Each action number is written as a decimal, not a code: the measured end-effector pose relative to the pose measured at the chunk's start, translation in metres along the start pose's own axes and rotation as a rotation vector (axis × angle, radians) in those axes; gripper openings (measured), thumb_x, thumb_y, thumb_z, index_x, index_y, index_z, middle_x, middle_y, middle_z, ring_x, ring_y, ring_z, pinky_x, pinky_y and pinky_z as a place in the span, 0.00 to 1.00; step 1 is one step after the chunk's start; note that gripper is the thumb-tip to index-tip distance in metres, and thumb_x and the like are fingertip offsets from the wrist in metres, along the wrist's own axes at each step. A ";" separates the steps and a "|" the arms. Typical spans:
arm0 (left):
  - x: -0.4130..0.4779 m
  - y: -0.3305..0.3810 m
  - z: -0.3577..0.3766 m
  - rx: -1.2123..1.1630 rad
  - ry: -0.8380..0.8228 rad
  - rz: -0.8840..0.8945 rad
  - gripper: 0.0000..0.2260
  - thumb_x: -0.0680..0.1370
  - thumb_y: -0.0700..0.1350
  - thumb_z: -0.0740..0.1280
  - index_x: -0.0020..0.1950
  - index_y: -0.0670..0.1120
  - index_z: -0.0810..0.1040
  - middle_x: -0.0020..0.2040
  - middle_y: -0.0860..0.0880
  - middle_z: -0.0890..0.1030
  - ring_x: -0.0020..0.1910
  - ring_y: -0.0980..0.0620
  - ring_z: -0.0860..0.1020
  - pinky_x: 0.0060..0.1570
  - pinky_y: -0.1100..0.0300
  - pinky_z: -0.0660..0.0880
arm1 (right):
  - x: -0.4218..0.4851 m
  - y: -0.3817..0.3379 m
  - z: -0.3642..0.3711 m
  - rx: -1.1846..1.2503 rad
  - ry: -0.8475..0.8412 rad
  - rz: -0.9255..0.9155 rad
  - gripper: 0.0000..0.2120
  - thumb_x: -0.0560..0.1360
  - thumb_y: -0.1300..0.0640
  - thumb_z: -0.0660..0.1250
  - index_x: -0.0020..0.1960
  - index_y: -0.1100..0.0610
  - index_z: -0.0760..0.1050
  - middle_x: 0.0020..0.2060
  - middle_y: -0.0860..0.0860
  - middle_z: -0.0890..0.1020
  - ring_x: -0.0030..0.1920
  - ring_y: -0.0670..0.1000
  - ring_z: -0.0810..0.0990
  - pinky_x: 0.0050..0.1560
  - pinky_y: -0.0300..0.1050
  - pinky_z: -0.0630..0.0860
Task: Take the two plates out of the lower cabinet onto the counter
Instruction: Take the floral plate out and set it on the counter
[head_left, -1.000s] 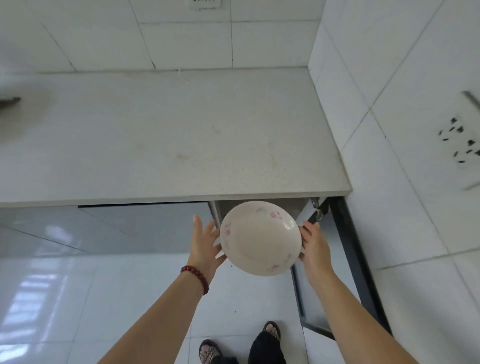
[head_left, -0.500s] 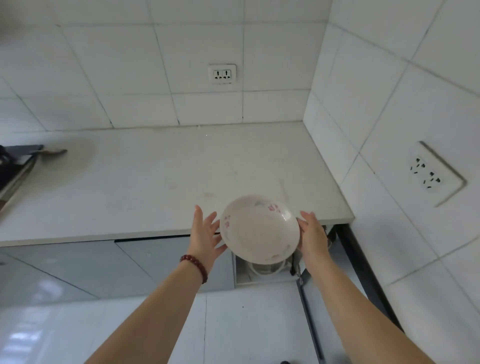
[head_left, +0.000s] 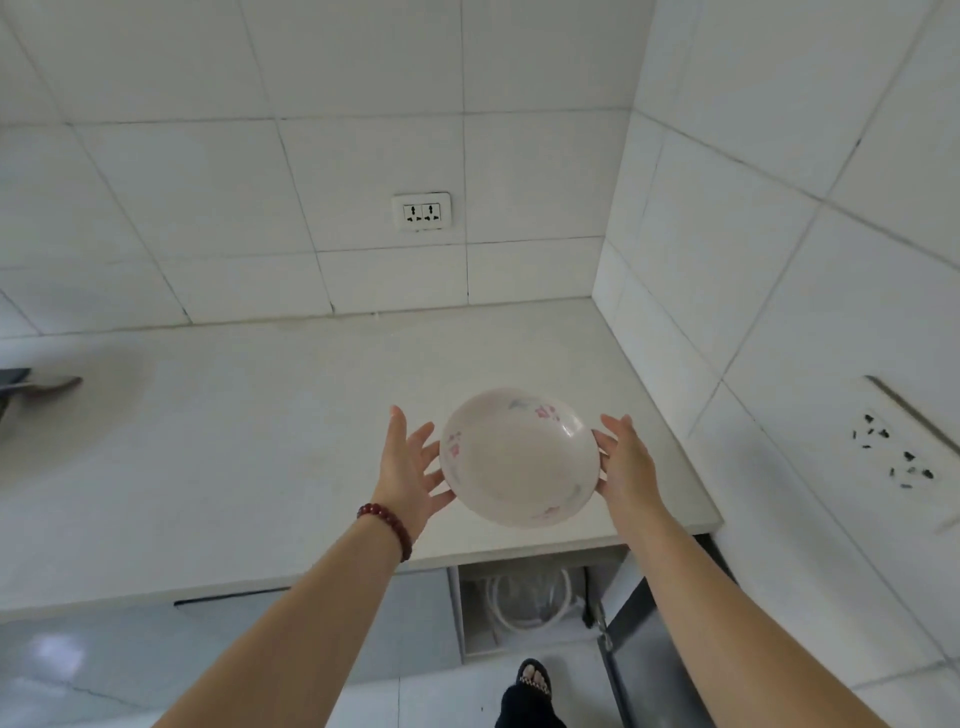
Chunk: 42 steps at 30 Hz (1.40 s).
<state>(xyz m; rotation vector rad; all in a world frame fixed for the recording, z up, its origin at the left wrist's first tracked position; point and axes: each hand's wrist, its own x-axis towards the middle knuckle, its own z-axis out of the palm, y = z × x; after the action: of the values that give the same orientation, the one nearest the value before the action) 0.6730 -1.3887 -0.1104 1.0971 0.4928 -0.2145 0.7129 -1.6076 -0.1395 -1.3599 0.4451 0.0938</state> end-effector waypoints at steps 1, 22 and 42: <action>0.015 0.005 0.005 0.003 -0.002 -0.002 0.36 0.73 0.70 0.48 0.73 0.50 0.62 0.74 0.45 0.65 0.69 0.39 0.67 0.59 0.44 0.68 | 0.016 -0.005 0.003 -0.001 0.009 0.006 0.23 0.80 0.44 0.48 0.70 0.52 0.67 0.68 0.55 0.73 0.60 0.53 0.73 0.66 0.58 0.68; 0.255 0.090 0.092 0.082 0.033 -0.088 0.35 0.74 0.69 0.49 0.73 0.49 0.62 0.73 0.45 0.66 0.69 0.41 0.68 0.59 0.46 0.69 | 0.264 -0.078 0.046 -0.048 0.062 0.094 0.20 0.79 0.46 0.51 0.67 0.51 0.69 0.64 0.54 0.75 0.59 0.54 0.75 0.64 0.58 0.70; 0.439 0.094 0.132 0.059 0.054 -0.255 0.33 0.75 0.67 0.51 0.71 0.48 0.65 0.71 0.46 0.69 0.66 0.42 0.70 0.57 0.47 0.70 | 0.437 -0.074 0.060 -0.115 0.206 0.164 0.20 0.77 0.50 0.55 0.66 0.53 0.70 0.60 0.53 0.78 0.61 0.56 0.75 0.66 0.60 0.68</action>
<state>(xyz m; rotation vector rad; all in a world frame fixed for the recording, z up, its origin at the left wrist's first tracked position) 1.1299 -1.4317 -0.1996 1.0979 0.6792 -0.4261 1.1507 -1.6494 -0.2210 -1.4509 0.7342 0.1159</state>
